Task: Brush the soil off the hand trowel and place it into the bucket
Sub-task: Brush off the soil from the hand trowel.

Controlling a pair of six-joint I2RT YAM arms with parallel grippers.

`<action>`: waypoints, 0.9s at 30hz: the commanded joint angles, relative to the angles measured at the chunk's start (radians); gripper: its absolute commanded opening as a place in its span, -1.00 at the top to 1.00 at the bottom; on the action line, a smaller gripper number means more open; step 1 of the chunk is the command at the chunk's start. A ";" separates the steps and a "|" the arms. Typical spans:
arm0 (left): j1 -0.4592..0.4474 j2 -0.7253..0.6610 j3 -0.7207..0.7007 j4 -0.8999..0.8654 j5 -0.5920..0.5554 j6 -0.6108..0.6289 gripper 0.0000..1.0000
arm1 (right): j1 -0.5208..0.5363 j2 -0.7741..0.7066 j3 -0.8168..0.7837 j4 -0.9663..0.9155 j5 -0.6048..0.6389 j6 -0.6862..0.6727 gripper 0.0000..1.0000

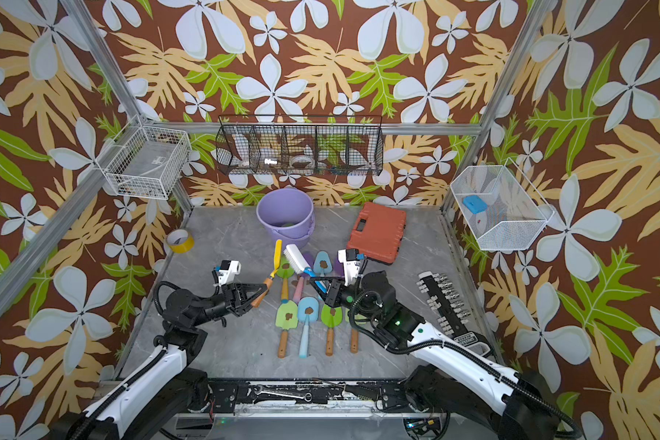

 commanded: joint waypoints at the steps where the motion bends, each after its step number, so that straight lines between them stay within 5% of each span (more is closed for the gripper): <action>1: 0.004 0.003 0.009 0.045 0.015 0.014 1.00 | 0.022 0.022 0.014 0.043 -0.016 -0.001 1.00; 11: 0.045 0.017 0.021 -0.003 0.039 0.055 1.00 | 0.082 0.055 -0.019 0.046 -0.011 0.018 1.00; 17: 0.067 0.014 0.030 -0.069 0.047 0.106 1.00 | 0.082 0.034 0.005 -0.112 0.124 -0.034 1.00; 24: 0.067 -0.020 0.132 -0.452 0.012 0.369 1.00 | 0.082 0.121 0.075 -0.195 0.205 -0.086 1.00; 27: 0.067 -0.040 0.228 -0.780 -0.064 0.589 1.00 | 0.083 0.162 0.116 -0.203 0.236 -0.110 1.00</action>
